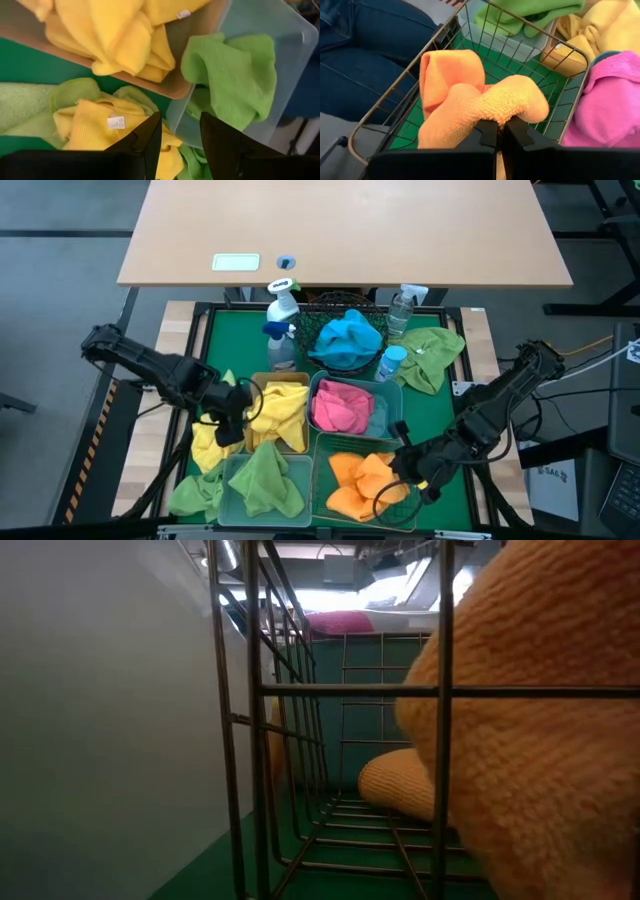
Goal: Sort microfiber towel by color & place in baskets
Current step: Put the orange towel into the gold rectangular wire basket, then put the yellow towel into the orange bin
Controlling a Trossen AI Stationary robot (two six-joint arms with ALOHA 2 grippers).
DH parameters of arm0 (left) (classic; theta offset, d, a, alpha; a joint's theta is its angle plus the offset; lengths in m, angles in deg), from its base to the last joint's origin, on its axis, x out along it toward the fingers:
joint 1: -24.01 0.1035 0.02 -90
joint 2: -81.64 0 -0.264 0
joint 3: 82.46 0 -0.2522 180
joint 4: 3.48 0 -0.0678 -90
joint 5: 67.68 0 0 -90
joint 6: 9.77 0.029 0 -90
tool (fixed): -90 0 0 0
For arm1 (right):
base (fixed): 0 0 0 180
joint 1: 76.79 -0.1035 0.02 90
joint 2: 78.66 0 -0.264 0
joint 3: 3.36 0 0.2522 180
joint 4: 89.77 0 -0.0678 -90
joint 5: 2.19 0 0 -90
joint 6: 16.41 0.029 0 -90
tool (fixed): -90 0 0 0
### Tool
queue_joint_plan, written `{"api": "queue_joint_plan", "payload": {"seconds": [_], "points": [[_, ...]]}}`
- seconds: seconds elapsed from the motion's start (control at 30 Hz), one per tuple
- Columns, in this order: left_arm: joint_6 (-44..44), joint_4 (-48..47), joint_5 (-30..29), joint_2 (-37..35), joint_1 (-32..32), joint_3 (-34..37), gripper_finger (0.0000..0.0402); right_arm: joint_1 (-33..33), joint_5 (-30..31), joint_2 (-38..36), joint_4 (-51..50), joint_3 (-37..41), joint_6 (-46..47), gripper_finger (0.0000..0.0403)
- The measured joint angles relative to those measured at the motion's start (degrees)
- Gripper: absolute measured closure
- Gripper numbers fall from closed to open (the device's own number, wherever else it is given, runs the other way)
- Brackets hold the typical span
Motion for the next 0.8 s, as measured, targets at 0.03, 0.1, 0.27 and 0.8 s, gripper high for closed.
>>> {"api": "queue_joint_plan", "payload": {"seconds": [0.03,0.1,0.27,0.8], "points": [[-1.6,0.0,-1.1,0.0,-0.6,0.0,0.0274,0.0,0.3,0.0,0.2,0.0,0.3,0.0397],[-5.3,0.0,-2.3,0.0,-1.5,0.0,0.0274,0.0,0.7,0.0,0.9,0.0,1.6,0.0391],[-13.5,-2.4,-1.9,0.0,-3.0,0.0,0.0269,0.7,0.5,0.0,2.6,0.0,5.7,0.0332],[-28.0,-16.5,-10.5,0.5,-5.8,2.9,0.0213,0.7,0.3,0.0,2.3,0.0,5.8,0.0163]]}}
